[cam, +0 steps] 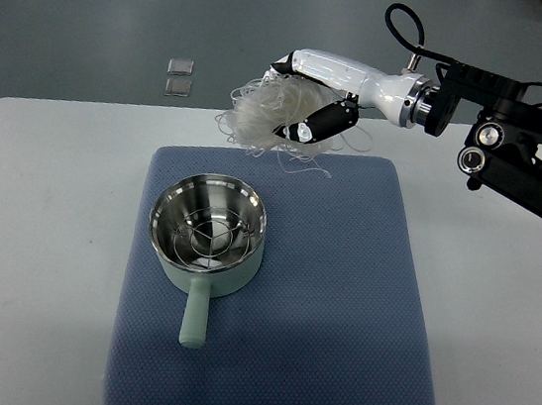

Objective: Put vermicelli into pot with right hand
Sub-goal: 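Lift the vermicelli with the right hand and carry it toward the pot, then lower the vermicelli into the steel pot and open the right hand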

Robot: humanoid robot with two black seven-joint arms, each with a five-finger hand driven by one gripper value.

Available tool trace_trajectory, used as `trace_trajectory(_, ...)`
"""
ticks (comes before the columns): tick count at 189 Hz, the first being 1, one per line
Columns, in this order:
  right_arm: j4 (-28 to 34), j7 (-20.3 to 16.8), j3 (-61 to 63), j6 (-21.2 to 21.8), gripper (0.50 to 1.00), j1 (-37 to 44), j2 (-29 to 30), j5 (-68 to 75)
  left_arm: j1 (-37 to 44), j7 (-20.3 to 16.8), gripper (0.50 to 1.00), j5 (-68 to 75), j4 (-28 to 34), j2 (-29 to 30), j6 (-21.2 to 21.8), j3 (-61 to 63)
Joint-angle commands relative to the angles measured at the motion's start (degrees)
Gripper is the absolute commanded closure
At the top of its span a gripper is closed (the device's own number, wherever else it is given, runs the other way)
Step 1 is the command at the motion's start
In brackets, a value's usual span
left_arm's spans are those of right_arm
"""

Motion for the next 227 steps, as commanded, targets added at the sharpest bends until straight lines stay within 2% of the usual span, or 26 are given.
trace_trajectory(1,-0.05,-0.09,0.01,-0.02,1.0,0.68,3.39,-0.17,0.01,0.0,0.5,0.01,0.0,0.0,0.0,0.0)
trace_trajectory(31,-0.84,-0.36,-0.17,0.15,1.0,0.5,9.18,-0.52,0.01,0.0,0.5,0.01,0.0,0.0,0.0,0.0)
trace_trajectory(66,-4.0,-0.62,-0.87,0.24,1.0,-1.52,12.79,-0.96,-0.07,0.0,0.5,0.01,0.0,0.0,0.0,0.0)
trace_trajectory(109,-8.57,-0.71,-1.05,0.33,1.0,-4.15,15.25,-1.31,0.01,0.0,0.5,-0.07,0.0,0.0,0.0,0.09)
trace_trajectory(149,-9.28,-0.8,-0.96,-0.46,1.0,-7.85,17.36,-0.61,0.01,0.0,0.5,0.01,0.0,0.0,0.0,0.0)
trace_trajectory(151,-9.36,-0.88,-0.87,-0.46,0.989,-8.02,17.45,-0.52,0.01,0.0,0.5,-0.08,0.0,0.0,0.0,0.0)
trace_trajectory(152,-9.45,-0.8,-0.87,-0.55,0.941,-8.2,17.62,-0.35,0.01,0.0,0.5,0.01,0.0,0.0,0.0,0.0)
trace_trajectory(153,-9.45,-0.8,-0.87,-0.55,0.94,-8.2,17.63,-0.35,0.01,0.0,0.5,0.01,0.0,0.0,0.0,0.0)
trace_trajectory(154,-9.45,-0.8,-0.87,-0.55,0.906,-8.37,17.8,-0.35,0.01,0.0,0.5,0.01,0.0,0.0,0.0,0.0)
trace_trajectory(155,-9.45,-0.8,-0.87,-0.55,0.906,-8.37,17.8,-0.35,0.01,0.0,0.5,0.01,0.0,0.0,0.0,0.0)
trace_trajectory(156,-9.45,-0.8,-0.87,-0.55,0.873,-8.55,17.89,-0.26,-0.07,0.0,0.5,0.01,0.0,0.0,0.0,0.0)
trace_trajectory(157,-9.45,-0.8,-0.87,-0.55,0.873,-8.55,17.89,-0.26,-0.07,0.0,0.5,0.01,0.0,0.0,0.0,0.0)
trace_trajectory(158,-9.45,-0.8,-0.87,-0.55,0.84,-8.72,18.06,-0.17,-0.07,0.0,0.5,0.01,0.0,0.0,0.0,0.0)
trace_trajectory(159,-9.45,-0.8,-0.87,-0.55,0.84,-8.73,18.07,-0.17,-0.07,0.0,0.5,0.01,0.0,0.0,0.0,0.0)
trace_trajectory(160,-9.45,-0.8,-0.87,-0.55,0.818,-8.9,18.15,-0.17,0.01,0.0,0.5,0.01,0.0,0.0,0.0,0.0)
trace_trajectory(168,-9.45,-0.8,-0.87,-0.29,0.742,-9.43,18.42,-0.08,0.01,0.0,0.5,0.01,0.0,0.0,0.0,0.0)
trace_trajectory(170,-9.45,-0.8,-0.87,-0.29,0.742,-9.43,18.42,-0.08,0.01,0.0,0.5,0.01,0.0,0.0,0.0,0.0)
trace_trajectory(172,-9.45,-0.8,-0.87,-0.11,0.712,-9.6,18.42,0.0,0.01,0.0,0.5,0.01,0.0,0.0,0.0,0.0)
trace_trajectory(176,-9.45,-0.8,-0.96,-0.02,0.701,-9.69,18.42,0.0,0.01,0.0,0.5,-0.08,0.0,0.0,0.0,0.0)
trace_trajectory(178,-9.37,-0.88,-0.96,0.24,0.675,-9.87,18.42,0.0,0.01,0.0,0.5,0.01,0.0,0.0,0.0,0.0)
trace_trajectory(180,-9.36,-0.88,-0.96,0.24,0.675,-9.87,18.42,0.0,0.01,0.0,0.5,0.01,0.0,0.0,0.0,0.0)
trace_trajectory(189,-9.45,-0.8,-0.96,0.33,0.601,-9.96,18.33,0.0,0.01,0.0,0.5,-0.07,0.0,0.0,0.0,0.0)
trace_trajectory(227,-9.36,-0.8,-0.17,1.38,0.579,-9.52,16.66,0.09,0.01,0.0,0.5,0.01,0.0,0.0,0.0,0.0)
